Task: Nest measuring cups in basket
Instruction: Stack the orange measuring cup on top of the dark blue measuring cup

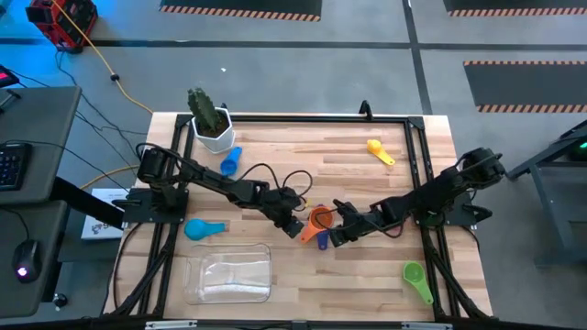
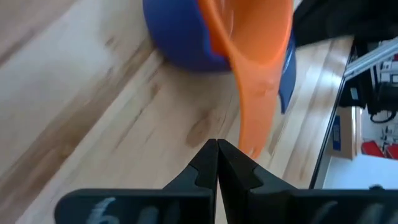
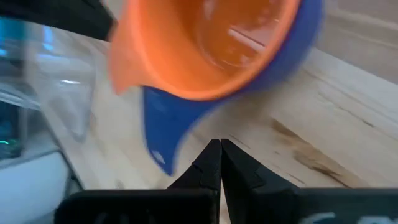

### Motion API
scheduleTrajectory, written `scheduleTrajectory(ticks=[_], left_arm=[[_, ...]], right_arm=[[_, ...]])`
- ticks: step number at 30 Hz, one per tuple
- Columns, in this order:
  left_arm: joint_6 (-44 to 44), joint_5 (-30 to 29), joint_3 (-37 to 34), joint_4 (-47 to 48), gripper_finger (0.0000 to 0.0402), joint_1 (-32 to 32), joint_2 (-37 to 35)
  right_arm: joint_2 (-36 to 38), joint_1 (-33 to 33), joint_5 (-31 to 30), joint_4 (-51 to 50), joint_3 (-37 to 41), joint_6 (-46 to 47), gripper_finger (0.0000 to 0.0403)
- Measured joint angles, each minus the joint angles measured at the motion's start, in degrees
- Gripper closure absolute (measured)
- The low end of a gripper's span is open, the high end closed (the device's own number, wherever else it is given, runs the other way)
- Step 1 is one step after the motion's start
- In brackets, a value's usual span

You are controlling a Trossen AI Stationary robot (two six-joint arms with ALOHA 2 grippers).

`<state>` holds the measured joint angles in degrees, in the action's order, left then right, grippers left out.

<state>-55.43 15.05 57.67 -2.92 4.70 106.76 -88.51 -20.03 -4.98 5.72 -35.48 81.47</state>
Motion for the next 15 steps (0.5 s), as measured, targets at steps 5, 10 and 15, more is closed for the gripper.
scheduleTrajectory(ticks=[5, 10, 15], left_arm=[[0.25, -1.20, 0.00, -1.31, 0.0402, -0.03, 0.00], [0.47, -1.44, 0.00, -1.82, 0.0402, 0.34, 0.82], [0.00, -0.86, 0.00, -3.23, 0.0402, 0.67, 2.59]], right_arm=[[0.02, 0.00, -1.80, 1.89, 0.00, 0.12, 0.0403], [0.02, 0.15, -2.63, 1.42, 0.00, 1.61, 0.0403], [0.02, 0.15, -4.02, 2.26, 0.00, 3.86, 0.0403]])
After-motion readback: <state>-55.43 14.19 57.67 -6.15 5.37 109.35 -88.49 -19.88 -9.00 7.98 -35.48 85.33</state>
